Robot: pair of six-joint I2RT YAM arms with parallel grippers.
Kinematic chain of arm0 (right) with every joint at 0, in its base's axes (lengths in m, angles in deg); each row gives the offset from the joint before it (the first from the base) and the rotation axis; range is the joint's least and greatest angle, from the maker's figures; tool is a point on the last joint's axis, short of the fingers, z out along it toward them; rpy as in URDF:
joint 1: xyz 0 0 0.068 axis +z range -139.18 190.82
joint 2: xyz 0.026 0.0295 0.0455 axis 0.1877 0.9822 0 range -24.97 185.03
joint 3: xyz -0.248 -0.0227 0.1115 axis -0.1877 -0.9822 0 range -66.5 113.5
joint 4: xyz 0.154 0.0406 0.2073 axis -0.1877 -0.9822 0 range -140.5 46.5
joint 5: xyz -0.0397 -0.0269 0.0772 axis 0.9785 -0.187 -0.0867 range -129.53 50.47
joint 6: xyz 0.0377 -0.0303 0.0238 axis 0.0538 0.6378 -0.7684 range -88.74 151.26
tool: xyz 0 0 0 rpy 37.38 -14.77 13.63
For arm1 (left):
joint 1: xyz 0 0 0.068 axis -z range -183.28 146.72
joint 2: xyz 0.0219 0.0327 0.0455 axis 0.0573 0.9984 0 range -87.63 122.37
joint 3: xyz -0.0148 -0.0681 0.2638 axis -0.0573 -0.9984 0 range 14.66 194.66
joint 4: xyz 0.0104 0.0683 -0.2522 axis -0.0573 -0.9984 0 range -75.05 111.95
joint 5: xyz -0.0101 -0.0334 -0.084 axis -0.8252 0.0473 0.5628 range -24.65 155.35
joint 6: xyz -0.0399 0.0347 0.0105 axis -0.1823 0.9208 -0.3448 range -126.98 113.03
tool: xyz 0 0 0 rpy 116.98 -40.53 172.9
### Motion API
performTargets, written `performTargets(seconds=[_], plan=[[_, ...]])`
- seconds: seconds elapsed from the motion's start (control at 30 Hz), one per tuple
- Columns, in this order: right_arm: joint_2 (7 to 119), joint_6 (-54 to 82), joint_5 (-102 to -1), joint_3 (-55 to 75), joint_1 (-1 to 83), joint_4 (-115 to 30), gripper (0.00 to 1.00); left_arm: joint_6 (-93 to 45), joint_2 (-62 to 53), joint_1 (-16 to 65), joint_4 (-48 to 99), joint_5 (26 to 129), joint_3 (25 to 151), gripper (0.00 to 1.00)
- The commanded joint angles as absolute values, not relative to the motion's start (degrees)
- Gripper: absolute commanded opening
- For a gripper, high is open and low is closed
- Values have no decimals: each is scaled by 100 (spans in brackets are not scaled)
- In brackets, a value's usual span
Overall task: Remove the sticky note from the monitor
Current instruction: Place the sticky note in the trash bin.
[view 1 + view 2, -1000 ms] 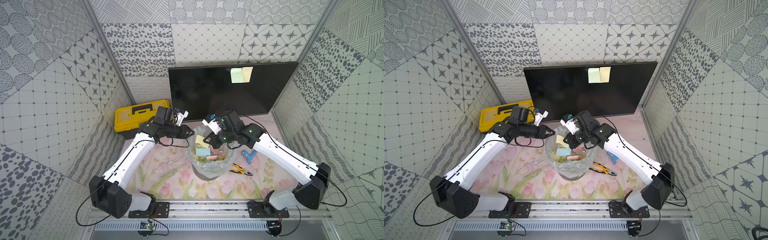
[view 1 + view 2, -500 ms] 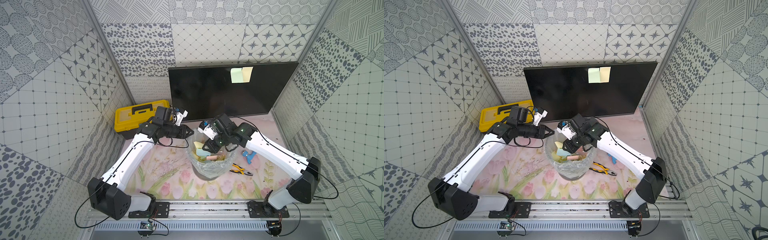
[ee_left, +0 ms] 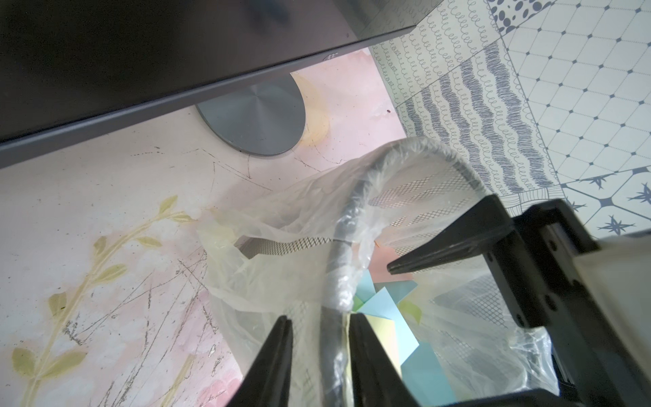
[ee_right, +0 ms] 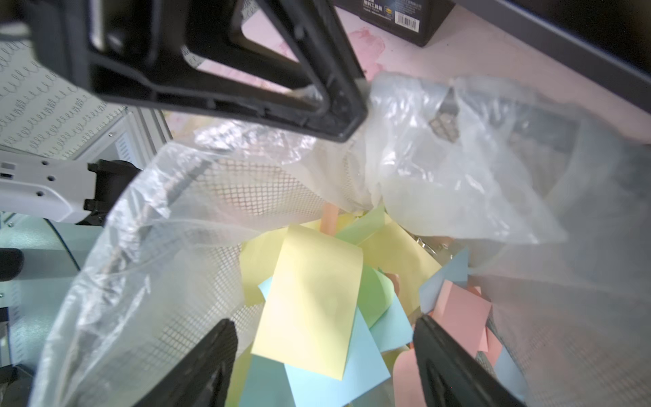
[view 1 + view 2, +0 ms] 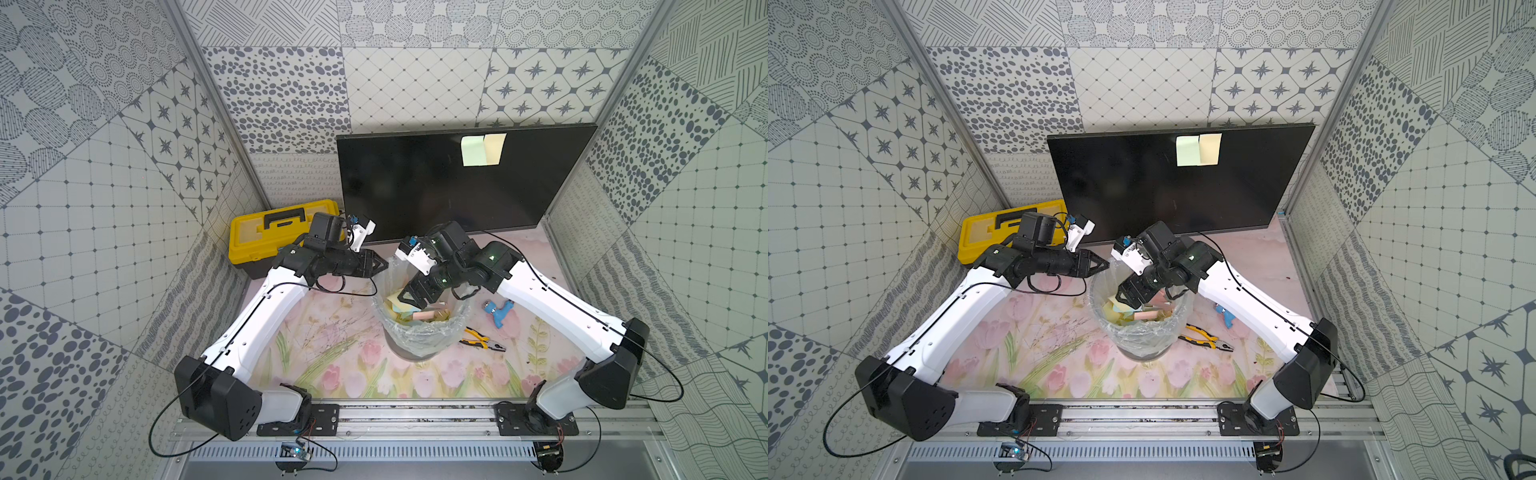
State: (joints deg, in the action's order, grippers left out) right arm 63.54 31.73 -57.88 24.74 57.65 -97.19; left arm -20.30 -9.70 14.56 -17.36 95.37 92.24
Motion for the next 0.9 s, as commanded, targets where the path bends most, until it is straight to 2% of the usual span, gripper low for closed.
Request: performTargets(seconds=[0.0, 0.6, 0.87], plan=[[6105, 3120, -6009, 2754, 5730, -9606, 87, -1946, -1030, 1518, -1748, 9568, 9285, 36], [5635, 2834, -5738, 3194, 5026, -9487, 94, -1852, -1393, 1492, -1488, 9193, 9410, 82], [5151, 2412, -6086, 3041, 4126, -9057, 96, -2121, -1707, 1480, -898, 8276, 9502, 99]])
